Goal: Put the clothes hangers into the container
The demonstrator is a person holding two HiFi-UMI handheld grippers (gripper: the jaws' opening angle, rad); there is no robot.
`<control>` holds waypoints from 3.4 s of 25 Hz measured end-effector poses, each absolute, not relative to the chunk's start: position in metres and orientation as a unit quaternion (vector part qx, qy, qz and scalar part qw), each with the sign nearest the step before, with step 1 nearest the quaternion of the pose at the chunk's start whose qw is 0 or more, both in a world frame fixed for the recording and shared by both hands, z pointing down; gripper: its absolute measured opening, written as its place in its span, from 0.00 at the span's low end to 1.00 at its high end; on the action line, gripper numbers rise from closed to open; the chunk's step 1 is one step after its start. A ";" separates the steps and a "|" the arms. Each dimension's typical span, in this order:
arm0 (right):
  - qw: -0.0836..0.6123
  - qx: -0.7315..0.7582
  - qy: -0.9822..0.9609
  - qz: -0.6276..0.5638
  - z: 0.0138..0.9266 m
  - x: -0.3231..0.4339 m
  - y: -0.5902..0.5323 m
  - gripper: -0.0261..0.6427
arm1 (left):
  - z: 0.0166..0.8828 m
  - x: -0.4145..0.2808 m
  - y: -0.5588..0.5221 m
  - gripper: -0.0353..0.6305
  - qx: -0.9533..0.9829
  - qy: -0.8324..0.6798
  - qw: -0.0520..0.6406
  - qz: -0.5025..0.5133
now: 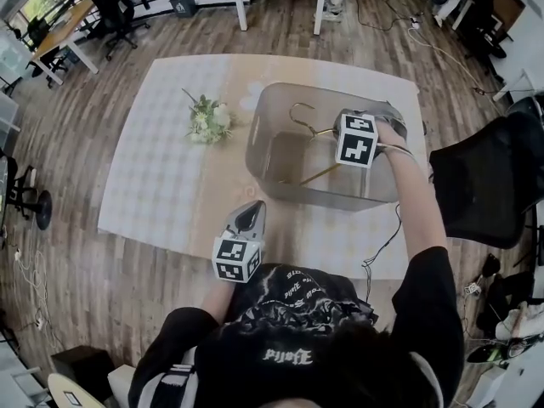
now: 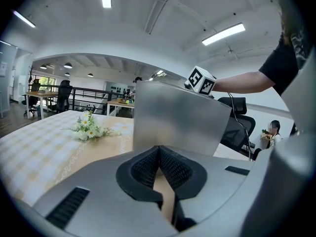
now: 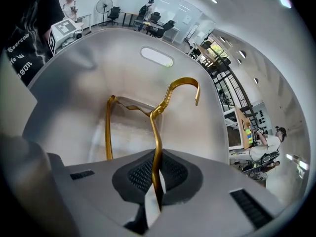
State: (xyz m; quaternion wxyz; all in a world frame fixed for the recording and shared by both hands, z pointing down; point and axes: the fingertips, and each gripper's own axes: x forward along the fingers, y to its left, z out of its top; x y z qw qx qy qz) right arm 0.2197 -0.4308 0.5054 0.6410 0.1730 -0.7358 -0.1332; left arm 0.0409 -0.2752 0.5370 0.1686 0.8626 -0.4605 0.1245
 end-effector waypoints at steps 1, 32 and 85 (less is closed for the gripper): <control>0.640 0.172 -0.738 -0.131 0.509 0.217 -0.432 0.05 | 0.539 0.041 -0.275 0.08 0.862 -0.461 0.172 0.126; 0.649 0.205 -0.730 -0.068 0.572 0.222 -0.461 0.36 | 0.553 0.019 -0.268 0.08 0.832 -0.497 0.218 0.119; 0.115 0.618 -0.773 0.083 0.476 0.197 -0.147 0.36 | 0.497 0.055 -0.189 0.08 0.942 -0.292 0.149 0.069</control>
